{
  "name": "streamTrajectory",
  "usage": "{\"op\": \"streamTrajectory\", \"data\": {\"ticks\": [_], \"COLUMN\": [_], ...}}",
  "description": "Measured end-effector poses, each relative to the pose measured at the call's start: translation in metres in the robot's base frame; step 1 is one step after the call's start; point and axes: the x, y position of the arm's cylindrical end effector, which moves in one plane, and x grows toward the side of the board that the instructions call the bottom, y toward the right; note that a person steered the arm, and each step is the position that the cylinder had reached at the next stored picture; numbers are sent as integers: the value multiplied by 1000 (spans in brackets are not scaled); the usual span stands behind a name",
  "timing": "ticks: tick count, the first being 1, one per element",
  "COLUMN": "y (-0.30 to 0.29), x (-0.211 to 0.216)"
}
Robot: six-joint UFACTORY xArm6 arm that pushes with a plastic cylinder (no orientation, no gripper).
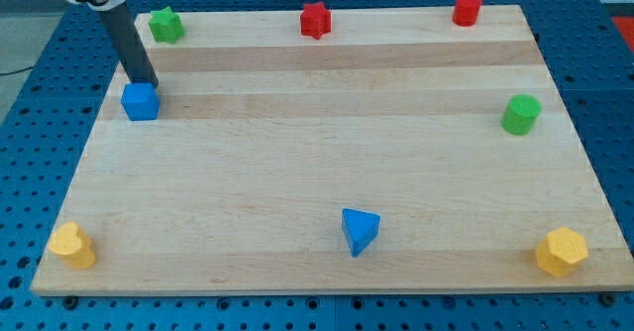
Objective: Move your arm in between the green circle and red circle
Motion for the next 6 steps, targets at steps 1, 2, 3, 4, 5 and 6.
{"op": "streamTrajectory", "data": {"ticks": [1, 2, 3, 4, 5, 6], "y": [0, 1, 68, 168, 288, 424], "x": [5, 5, -8, -22, -31, -34]}}
